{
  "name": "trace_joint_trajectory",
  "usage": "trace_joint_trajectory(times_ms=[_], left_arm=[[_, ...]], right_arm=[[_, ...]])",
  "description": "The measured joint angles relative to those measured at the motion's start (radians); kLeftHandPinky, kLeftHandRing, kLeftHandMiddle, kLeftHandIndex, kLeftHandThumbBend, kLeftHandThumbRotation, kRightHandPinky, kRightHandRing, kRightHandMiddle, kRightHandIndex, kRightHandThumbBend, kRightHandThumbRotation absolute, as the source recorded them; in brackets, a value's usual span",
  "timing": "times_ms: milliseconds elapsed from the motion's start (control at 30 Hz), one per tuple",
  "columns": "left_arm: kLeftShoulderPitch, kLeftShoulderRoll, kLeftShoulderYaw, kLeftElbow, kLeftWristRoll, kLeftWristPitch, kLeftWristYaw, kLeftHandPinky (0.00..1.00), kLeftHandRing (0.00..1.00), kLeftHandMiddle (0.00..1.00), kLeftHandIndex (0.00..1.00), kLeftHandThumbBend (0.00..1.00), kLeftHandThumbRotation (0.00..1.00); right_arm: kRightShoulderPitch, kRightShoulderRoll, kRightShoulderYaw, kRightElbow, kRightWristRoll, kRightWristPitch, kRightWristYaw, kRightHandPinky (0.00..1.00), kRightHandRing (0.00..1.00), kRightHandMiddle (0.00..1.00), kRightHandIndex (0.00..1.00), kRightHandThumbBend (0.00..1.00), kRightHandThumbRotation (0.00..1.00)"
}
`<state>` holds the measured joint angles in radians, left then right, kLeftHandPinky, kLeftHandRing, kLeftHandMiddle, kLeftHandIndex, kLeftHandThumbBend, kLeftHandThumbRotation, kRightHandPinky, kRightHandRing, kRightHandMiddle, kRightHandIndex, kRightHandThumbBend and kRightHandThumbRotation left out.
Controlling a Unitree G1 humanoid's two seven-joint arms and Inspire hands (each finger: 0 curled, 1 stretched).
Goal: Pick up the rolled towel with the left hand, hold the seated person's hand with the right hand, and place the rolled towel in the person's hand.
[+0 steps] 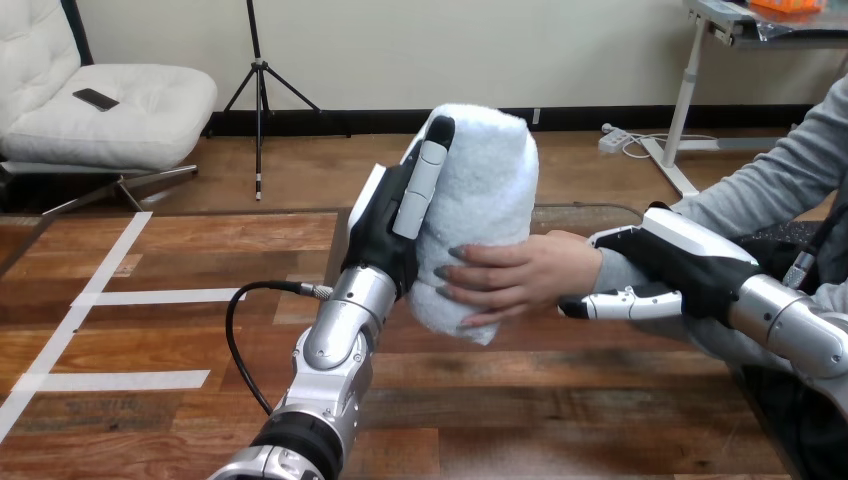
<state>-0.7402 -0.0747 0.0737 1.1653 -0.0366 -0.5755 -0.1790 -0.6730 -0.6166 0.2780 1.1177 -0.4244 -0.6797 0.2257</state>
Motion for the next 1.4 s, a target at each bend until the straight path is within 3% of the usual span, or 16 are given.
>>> trace_joint_trajectory(times_ms=[300,633,933,1200,1400], left_arm=[[0.047,0.005,0.002,-0.081,0.0,-0.017,-0.005,0.97,0.96,0.95,0.94,1.0,0.99],[0.147,0.014,-0.002,-0.223,0.003,-0.019,-0.005,0.92,0.95,0.95,0.93,0.99,1.0],[0.257,0.037,-0.005,-0.362,0.003,-0.008,-0.005,0.89,0.93,0.94,0.92,0.96,1.0],[0.358,0.064,-0.004,-0.482,0.002,0.017,-0.005,0.87,0.92,0.92,0.9,0.95,1.0],[0.433,0.081,-0.004,-0.566,0.002,0.041,-0.005,0.85,0.91,0.92,0.9,0.94,1.0]], right_arm=[[0.0,0.0,-0.002,-0.012,0.001,0.001,0.0,0.66,0.73,0.74,0.75,0.95,0.93],[0.0,0.003,-0.012,-0.014,0.031,0.004,0.006,0.69,0.77,0.78,0.79,0.91,0.99],[0.017,0.021,-0.044,-0.024,0.105,0.011,0.016,0.73,0.81,0.83,0.83,0.9,1.0],[0.052,0.051,-0.087,-0.063,0.19,0.054,0.031,0.77,0.84,0.87,0.87,0.9,1.0],[0.081,0.065,-0.114,-0.087,0.229,0.062,0.033,0.79,0.86,0.89,0.88,0.74,1.0]])
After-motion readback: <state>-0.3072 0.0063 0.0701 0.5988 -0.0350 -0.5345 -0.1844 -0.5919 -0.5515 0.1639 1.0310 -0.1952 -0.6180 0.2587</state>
